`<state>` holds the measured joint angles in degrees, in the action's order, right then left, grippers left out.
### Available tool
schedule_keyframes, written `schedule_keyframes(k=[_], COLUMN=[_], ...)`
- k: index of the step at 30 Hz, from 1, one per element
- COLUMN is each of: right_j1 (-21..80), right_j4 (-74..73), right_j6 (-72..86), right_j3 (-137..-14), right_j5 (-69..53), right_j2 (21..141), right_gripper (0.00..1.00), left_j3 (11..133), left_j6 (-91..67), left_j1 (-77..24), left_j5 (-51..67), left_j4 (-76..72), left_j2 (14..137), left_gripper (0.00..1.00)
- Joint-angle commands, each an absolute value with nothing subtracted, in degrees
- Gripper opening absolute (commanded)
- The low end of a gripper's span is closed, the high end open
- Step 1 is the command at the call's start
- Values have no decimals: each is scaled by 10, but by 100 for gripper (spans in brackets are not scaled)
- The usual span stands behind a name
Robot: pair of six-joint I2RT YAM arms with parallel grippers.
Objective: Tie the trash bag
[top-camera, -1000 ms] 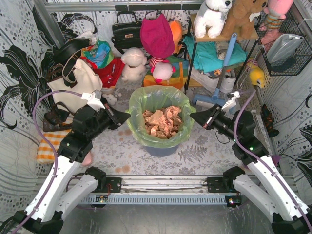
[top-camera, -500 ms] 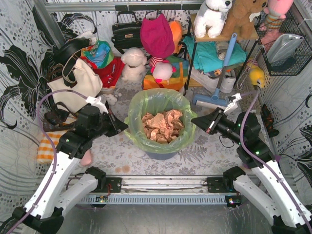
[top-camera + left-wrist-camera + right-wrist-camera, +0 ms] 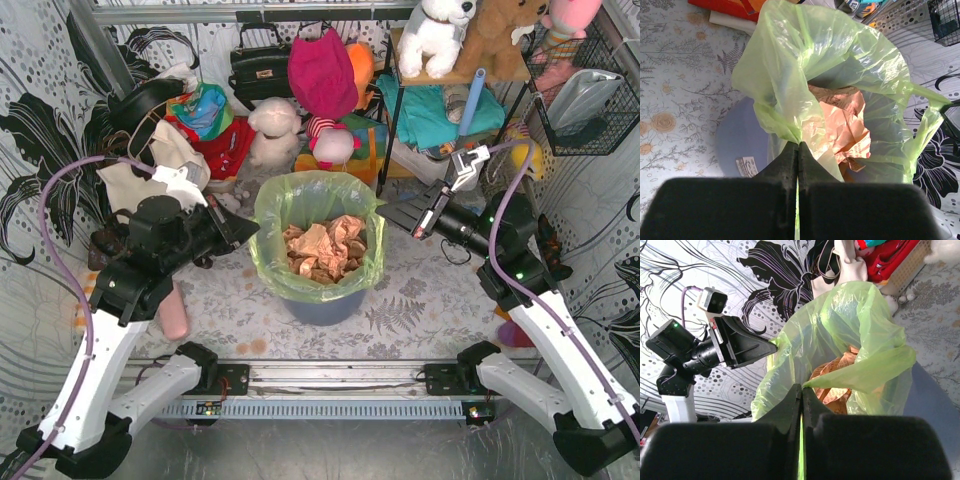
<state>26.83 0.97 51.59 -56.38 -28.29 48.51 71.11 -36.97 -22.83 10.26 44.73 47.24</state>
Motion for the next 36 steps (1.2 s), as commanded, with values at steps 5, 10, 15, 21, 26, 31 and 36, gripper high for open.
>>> schedule_keyframes(k=[5,10,15,21,26,31,36], right_j1=[268,269,268,269,269,269,269], right_j4=[19,-51,-104,-127,-104,-62,-80], right_j6=[479,452,429,401,398,423,454], right_j3=[-509,-471,-454,-455,-471,-484,-472], right_j5=[-238,-217,-217,-258,-322,-339,-222], right_j2=[457,436,386,353,358,394,413], right_gripper=[0,0,0,0,0,0,0], left_j3=[610,557,535,525,541,578,603], left_j6=[-373,-358,-355,-351,-347,-351,-331], left_j1=[-227,-227,-228,-228,-228,-227,-228], left_j5=[105,102,101,115,111,121,93], left_j4=[330,340,355,390,423,419,426], left_j2=[480,494,479,468,455,462,488], left_gripper=[0,0,0,0,0,0,0])
